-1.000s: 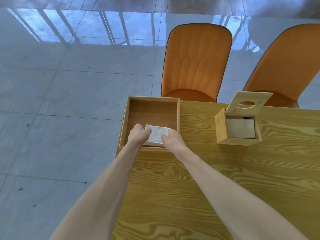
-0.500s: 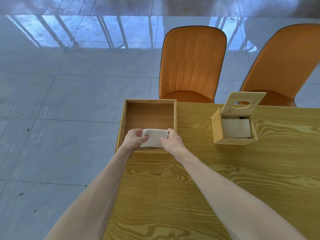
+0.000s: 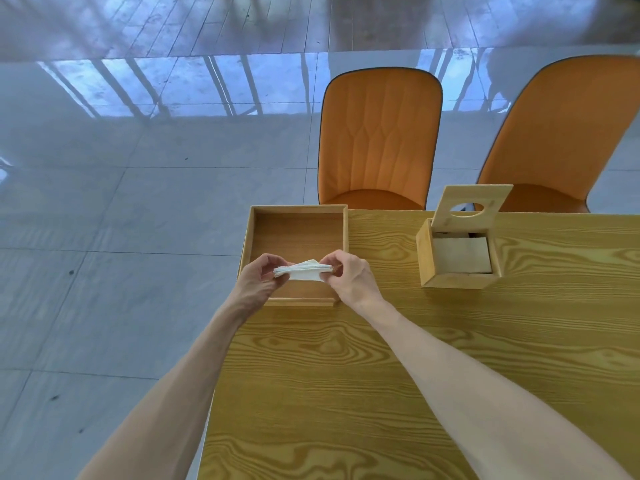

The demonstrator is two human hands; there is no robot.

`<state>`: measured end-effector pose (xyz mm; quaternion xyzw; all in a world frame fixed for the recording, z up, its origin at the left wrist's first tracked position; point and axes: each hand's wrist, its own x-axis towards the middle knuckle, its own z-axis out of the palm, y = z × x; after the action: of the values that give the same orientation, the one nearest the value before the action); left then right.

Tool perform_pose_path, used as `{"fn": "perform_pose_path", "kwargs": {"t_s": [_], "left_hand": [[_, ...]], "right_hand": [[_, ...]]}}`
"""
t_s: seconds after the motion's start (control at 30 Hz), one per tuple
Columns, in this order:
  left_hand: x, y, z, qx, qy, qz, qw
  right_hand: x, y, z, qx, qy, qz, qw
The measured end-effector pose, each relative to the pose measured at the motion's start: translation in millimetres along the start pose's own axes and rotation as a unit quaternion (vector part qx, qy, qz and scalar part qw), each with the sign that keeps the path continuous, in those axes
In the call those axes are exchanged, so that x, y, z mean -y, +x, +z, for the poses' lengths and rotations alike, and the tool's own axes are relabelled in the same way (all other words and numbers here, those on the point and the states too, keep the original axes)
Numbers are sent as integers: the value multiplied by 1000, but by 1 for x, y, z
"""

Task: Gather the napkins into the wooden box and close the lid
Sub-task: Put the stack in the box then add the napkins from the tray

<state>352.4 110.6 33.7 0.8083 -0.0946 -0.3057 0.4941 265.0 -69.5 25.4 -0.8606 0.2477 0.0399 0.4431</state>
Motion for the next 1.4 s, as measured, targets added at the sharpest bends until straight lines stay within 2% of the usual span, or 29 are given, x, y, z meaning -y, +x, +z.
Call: {"fn": "perform_pose_path", "kwargs": {"t_s": [0.27,0.47,0.67,0.87,1.13,1.4], "left_hand": [[28,14,-3,16,105,-32,994],[32,18,-7,-7,108,-46,993],[22,19,-7,-19,104,-23,994],[-9,15,12,-25,74,2,997],[-48,5,77,4,55,38,998],[-90,-5,156,48,21,49,997]], "right_hand": [[-10,5,11,50,-97,-25,994],[-8,13,16,47,-106,-43,992],[-7,14,10,27,-36,-17,999],[-15,2,-25,-29,62,13,998],[-49,-30,-89,-97,129,60,985],[-101,-54,-160,-134,132,79,979]]}}
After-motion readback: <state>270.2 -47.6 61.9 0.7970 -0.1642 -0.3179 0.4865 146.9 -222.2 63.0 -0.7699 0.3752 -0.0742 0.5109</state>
